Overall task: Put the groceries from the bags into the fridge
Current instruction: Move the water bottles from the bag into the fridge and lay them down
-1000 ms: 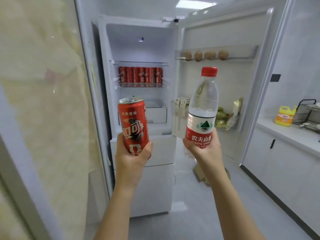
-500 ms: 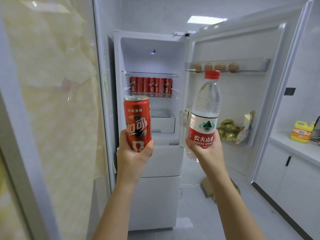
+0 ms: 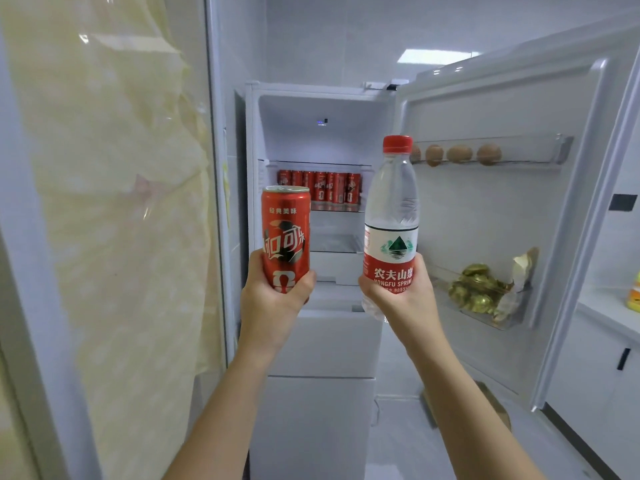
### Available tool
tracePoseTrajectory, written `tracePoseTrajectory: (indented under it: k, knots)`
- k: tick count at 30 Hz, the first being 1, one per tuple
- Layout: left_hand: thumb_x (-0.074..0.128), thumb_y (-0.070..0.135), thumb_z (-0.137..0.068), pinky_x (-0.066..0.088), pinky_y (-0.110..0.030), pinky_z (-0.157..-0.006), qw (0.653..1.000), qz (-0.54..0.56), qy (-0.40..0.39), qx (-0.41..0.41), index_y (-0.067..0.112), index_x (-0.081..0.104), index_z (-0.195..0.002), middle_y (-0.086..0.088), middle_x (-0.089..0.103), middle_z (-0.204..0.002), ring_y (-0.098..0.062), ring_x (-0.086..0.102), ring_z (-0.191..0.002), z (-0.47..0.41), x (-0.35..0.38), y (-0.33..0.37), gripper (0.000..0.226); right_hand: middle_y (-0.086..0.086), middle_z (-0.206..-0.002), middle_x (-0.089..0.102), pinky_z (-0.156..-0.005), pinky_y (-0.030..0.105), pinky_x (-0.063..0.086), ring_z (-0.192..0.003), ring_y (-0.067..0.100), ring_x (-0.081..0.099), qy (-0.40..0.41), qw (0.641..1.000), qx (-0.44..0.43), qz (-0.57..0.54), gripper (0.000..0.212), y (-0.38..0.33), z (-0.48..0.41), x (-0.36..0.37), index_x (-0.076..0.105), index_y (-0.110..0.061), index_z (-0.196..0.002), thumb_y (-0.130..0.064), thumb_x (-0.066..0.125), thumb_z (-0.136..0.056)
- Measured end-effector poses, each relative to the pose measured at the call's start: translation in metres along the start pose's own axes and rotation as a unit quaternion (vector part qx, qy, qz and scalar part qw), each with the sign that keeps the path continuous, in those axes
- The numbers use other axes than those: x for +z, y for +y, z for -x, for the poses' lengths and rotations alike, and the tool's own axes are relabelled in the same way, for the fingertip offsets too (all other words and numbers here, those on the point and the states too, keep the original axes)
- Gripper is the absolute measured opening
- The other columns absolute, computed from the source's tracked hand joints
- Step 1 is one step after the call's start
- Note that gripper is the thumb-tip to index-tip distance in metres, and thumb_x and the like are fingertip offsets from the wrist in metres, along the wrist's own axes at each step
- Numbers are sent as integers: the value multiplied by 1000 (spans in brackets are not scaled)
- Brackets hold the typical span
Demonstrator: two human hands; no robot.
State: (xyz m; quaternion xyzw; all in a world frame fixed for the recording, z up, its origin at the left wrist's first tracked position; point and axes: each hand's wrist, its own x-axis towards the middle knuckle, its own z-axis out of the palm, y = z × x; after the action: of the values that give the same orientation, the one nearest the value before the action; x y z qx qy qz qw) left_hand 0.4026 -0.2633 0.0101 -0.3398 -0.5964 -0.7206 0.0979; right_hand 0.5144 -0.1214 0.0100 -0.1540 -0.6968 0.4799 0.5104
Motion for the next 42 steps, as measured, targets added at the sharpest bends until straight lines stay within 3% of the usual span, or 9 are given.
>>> tracePoseTrajectory:
  k: [5,11,15,21,27,33,38,42]
  knots:
    - [77,27,-79,57,-20,-63,1000,-8,11,-3,29,45,-112,17,58,-97,-10,66,-85,-18,5,-12,46,-9,-97,70,-79,34,57,-87,10,67,-9,1000,9,-3,52,17,-16,10,55,-28,-113,-16,82,-70]
    - [77,26,-80,55,-18,-59,1000,-2,26,-10,26,47,-112,15,60,-95,-12,67,-82,-53,15,-51,44,-7,-99,69,-74,29,55,-88,11,67,-15,1000,5,8,54,52,-48,31,54,-24,-115,-15,82,-70]
    - [77,30,-79,57,-21,-62,1000,-3,25,-12,27,46,-115,12,62,-98,-10,67,-83,-92,26,-91,47,-9,-97,68,-72,25,53,-84,4,66,-7,1000,8,18,54,82,-81,51,54,-25,-115,-13,82,-70]
    - [77,27,-80,59,-28,-70,1000,14,-2,-24,31,46,-111,14,61,-99,-12,66,-86,-176,47,-146,44,-10,-94,68,-74,30,55,-82,4,66,15,999,18,33,51,126,-159,92,54,-26,-111,-13,81,-70]
    - [78,23,-79,56,-23,-60,999,21,-21,-29,36,47,-95,13,63,-91,-7,66,-71,-248,67,-196,37,-7,-88,69,-67,28,50,-78,9,66,38,998,34,45,44,170,-222,125,54,-28,-104,-17,79,-70]
    - [77,26,-80,55,-20,-59,998,9,-54,-43,36,46,-98,13,62,-96,-5,66,-76,-287,89,-239,37,-6,-87,69,-68,34,54,-77,12,66,47,997,55,40,42,213,-261,142,54,-27,-103,-17,79,-71]
    - [77,28,-80,53,-15,-59,996,-6,-69,-59,36,46,-100,14,61,-97,-7,65,-83,-312,111,-269,37,-10,-90,69,-68,26,55,-79,5,66,53,996,66,30,45,239,-295,154,54,-30,-106,-21,82,-72]
    - [73,32,-84,48,-8,-52,992,0,-82,-92,30,42,-115,15,56,-102,-4,60,-88,-339,139,-285,44,-8,-91,69,-70,29,56,-82,8,67,54,996,65,30,45,268,-327,161,53,-32,-103,-19,82,-71]
